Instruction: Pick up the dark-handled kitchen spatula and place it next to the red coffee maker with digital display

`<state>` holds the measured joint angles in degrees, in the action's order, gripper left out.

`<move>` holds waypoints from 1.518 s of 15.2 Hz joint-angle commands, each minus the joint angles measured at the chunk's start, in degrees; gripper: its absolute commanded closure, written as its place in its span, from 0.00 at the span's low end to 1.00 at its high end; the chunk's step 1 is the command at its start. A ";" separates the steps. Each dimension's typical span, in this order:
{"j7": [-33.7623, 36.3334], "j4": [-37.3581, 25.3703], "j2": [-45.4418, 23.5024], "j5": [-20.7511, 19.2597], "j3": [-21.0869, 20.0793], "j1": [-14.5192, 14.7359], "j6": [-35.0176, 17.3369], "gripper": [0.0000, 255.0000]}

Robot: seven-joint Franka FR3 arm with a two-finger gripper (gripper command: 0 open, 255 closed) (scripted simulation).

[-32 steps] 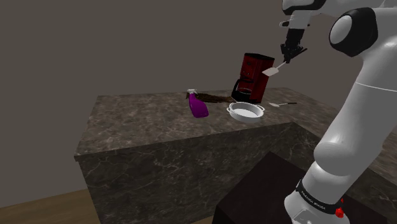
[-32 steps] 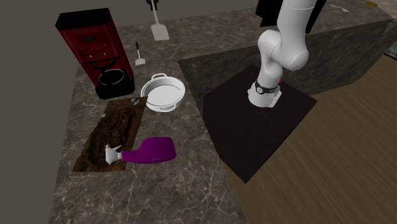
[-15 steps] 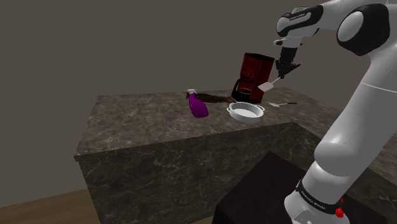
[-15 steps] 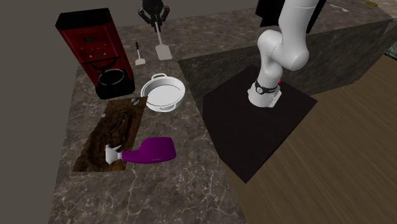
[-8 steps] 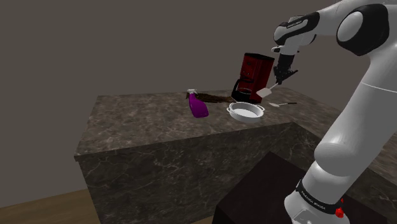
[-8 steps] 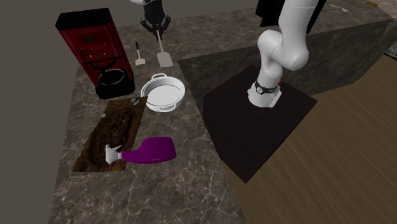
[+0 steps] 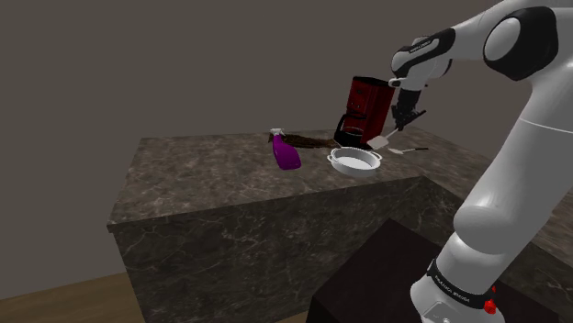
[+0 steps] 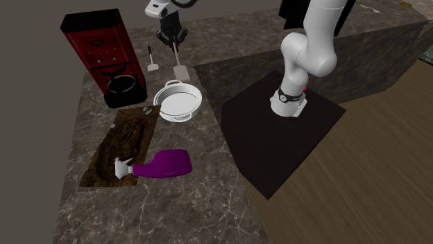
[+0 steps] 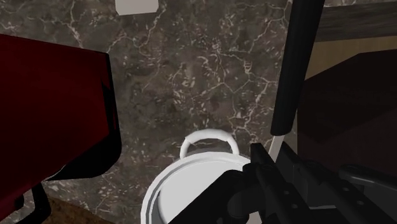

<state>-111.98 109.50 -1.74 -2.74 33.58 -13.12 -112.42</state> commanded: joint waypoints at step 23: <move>-2.98 10.75 -8.14 5.23 -0.40 -1.24 -17.63 1.00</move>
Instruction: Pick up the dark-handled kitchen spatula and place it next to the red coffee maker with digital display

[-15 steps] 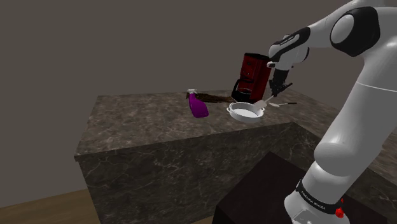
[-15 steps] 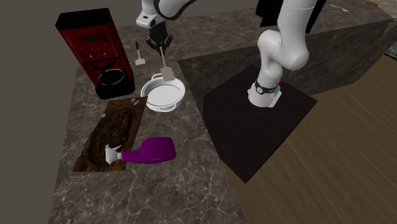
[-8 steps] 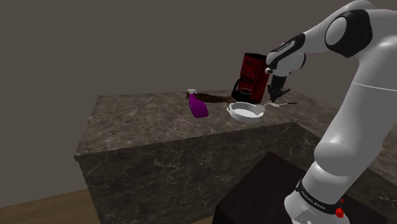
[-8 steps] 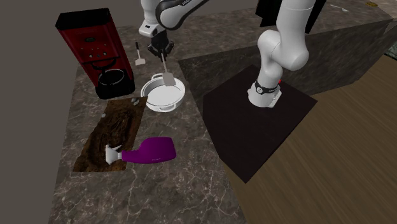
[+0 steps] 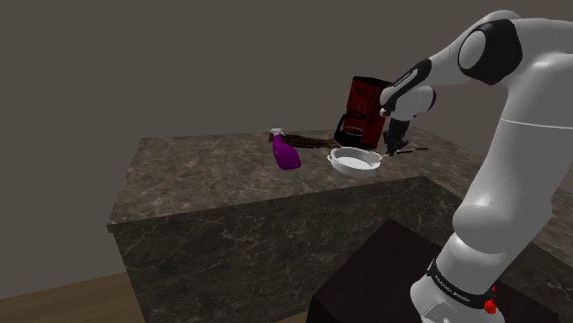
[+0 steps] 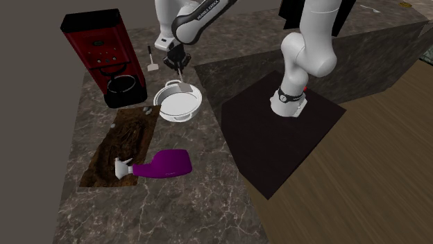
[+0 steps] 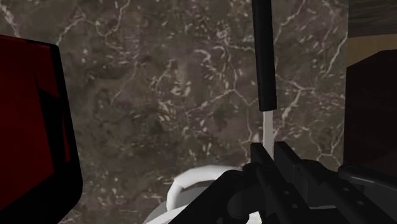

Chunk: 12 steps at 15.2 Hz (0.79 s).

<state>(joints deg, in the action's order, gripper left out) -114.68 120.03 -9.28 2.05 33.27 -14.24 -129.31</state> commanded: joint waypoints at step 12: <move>-2.40 2.32 -5.26 3.95 -1.21 -1.14 -6.79 1.00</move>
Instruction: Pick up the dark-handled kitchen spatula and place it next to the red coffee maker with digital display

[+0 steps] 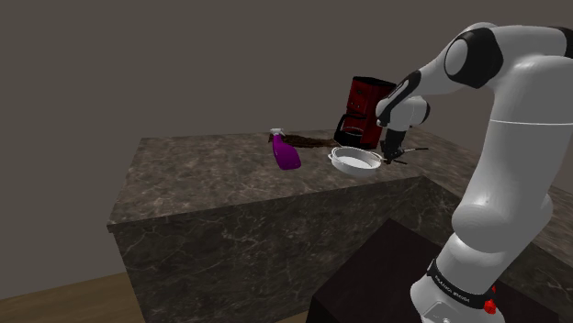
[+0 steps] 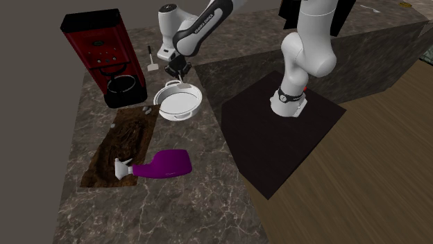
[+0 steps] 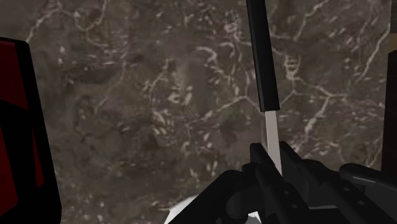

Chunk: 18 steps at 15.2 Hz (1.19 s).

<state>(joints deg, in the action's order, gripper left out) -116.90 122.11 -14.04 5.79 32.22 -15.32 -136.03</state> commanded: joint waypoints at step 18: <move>2.49 -1.76 4.68 -3.67 1.09 1.43 6.33 0.00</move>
<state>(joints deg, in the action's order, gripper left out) -114.48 120.35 -9.53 2.25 33.27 -13.92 -129.87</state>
